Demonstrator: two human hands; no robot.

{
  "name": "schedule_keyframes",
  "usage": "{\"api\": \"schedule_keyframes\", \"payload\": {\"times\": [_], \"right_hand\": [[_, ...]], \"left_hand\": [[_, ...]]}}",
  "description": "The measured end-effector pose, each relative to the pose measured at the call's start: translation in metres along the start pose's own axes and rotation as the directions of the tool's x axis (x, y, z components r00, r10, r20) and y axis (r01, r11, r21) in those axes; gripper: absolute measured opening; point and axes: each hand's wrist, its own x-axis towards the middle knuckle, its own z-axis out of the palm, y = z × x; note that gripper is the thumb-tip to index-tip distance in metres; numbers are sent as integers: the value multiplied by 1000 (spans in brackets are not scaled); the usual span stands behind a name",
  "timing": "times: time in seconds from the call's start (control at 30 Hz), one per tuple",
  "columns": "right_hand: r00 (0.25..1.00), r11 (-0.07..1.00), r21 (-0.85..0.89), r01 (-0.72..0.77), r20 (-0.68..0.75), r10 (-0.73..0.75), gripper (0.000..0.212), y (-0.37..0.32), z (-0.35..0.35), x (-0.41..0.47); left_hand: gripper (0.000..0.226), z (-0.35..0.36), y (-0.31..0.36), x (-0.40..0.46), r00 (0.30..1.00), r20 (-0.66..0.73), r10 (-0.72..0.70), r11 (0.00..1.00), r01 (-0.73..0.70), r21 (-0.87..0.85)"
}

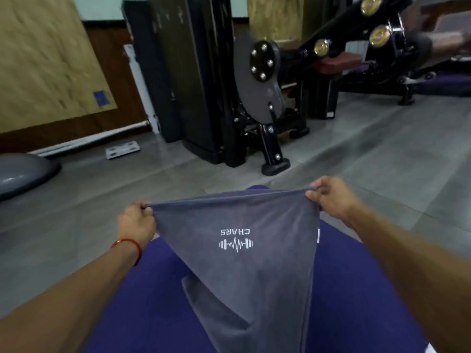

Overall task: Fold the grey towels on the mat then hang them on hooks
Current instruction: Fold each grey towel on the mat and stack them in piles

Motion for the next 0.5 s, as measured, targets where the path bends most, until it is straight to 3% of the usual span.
{"api": "schedule_keyframes", "payload": {"times": [0.13,0.27,0.4,0.5], "right_hand": [[987,985,88,145,52,-150,16,-105,-9,-12],[976,965,166,205,45,-215,17,-164,-4,-21],[962,953,193,233,95,-255,19,-189,10,-30],[948,955,125,268,144,-285,14,-192,19,-34]], "left_hand": [[18,-99,-9,9,993,-114,-24,989,7,-150],[14,-170,-13,9,989,-148,17,965,-55,-256],[16,-210,-19,4,972,-229,48,977,-94,-193],[19,-223,-35,-7,982,-186,41,991,-63,-117]]}}
